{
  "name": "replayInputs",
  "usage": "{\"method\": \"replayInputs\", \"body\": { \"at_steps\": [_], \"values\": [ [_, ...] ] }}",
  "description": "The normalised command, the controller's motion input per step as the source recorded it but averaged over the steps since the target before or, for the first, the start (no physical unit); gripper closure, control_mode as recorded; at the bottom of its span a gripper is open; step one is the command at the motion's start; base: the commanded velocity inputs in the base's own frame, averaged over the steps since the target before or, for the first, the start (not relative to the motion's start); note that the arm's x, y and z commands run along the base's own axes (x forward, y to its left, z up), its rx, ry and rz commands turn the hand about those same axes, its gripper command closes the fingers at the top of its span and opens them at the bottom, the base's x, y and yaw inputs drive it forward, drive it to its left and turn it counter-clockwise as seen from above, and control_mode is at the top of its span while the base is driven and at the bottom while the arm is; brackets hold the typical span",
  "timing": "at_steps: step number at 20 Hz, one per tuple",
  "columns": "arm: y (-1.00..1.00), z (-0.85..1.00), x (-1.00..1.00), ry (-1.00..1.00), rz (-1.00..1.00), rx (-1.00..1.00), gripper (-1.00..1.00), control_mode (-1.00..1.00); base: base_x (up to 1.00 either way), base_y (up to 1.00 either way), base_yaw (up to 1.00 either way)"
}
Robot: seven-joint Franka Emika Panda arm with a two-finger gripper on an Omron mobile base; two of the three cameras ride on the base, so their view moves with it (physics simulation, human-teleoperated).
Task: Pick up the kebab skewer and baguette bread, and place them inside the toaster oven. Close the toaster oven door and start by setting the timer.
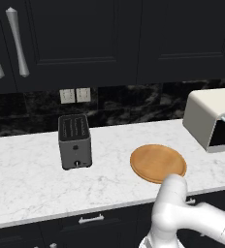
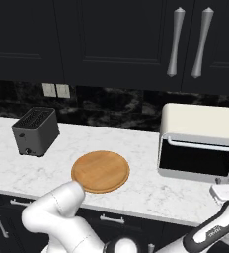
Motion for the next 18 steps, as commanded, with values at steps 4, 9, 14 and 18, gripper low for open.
{"method": "replayInputs", "body": {
  "at_steps": [4, 9, 14, 18],
  "values": [
    [0.16, 0.0, 0.0, 0.0, 0.0, 0.0, -1.0, -1.0, 0.0, 0.0, 0.0],
    [0.0, 0.0, 0.0, 0.0, -0.01, 0.02, -1.0, -1.0, 0.0, 0.0, 0.0],
    [0.0, 0.0, 0.0, 0.0, -0.06, 0.09, -1.0, -1.0, 0.0, 0.0, 0.0],
    [0.0, 0.0, 0.0, 0.0, -0.05, 0.02, -1.0, -1.0, 0.0, 0.0, 0.0]
  ]
}}
